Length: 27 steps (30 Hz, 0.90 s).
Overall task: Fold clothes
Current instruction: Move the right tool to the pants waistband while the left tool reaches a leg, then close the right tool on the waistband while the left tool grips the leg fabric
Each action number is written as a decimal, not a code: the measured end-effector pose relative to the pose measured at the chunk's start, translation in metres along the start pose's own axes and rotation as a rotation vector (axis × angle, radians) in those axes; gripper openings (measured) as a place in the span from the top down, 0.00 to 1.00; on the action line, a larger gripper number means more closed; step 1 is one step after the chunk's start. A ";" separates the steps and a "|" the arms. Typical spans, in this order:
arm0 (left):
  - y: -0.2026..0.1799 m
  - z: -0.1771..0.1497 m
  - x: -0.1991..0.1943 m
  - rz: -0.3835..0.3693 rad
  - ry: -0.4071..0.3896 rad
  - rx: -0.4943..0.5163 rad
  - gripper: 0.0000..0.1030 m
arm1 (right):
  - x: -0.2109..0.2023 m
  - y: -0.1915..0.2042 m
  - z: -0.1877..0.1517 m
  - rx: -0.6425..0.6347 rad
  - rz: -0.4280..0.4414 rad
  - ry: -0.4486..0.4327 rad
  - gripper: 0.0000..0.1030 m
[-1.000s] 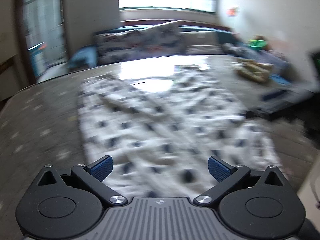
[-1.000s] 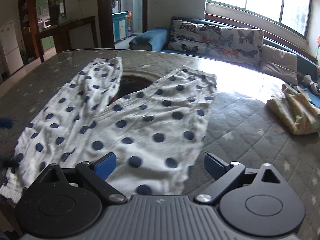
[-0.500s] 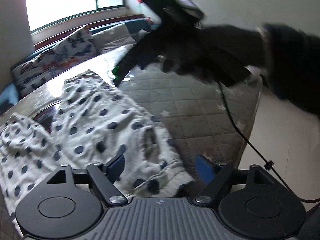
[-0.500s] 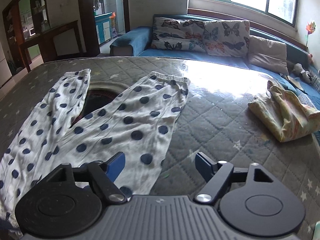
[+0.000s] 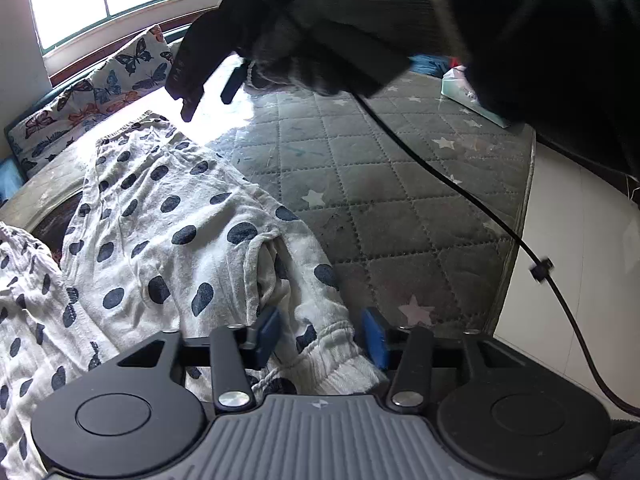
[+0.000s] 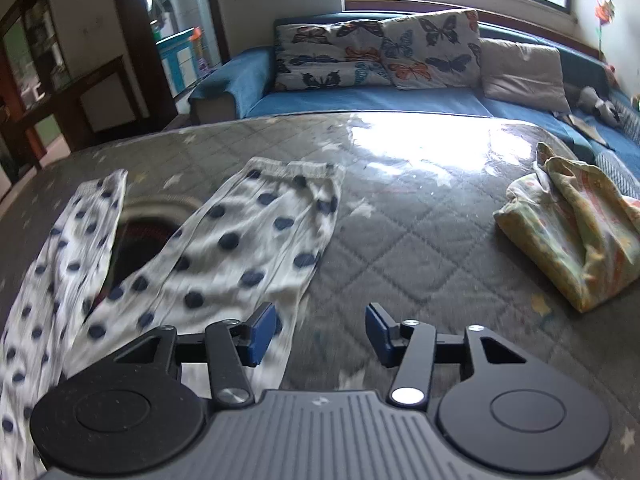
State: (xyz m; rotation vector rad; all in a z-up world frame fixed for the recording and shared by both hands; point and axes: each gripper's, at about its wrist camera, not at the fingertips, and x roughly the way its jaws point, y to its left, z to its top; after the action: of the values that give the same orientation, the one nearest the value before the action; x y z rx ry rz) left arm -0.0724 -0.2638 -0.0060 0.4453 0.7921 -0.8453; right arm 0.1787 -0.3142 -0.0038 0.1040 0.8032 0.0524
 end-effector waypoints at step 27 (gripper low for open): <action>0.061 -0.004 -0.028 -0.197 -0.165 -0.222 0.89 | 0.114 -0.007 0.094 0.168 -0.019 -0.020 0.92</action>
State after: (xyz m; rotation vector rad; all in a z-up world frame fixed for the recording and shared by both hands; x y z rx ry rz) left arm -0.0373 -0.2114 0.0157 0.0996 0.7740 -0.9517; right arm 0.3254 -0.3179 -0.0209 0.2550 0.7878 -0.0338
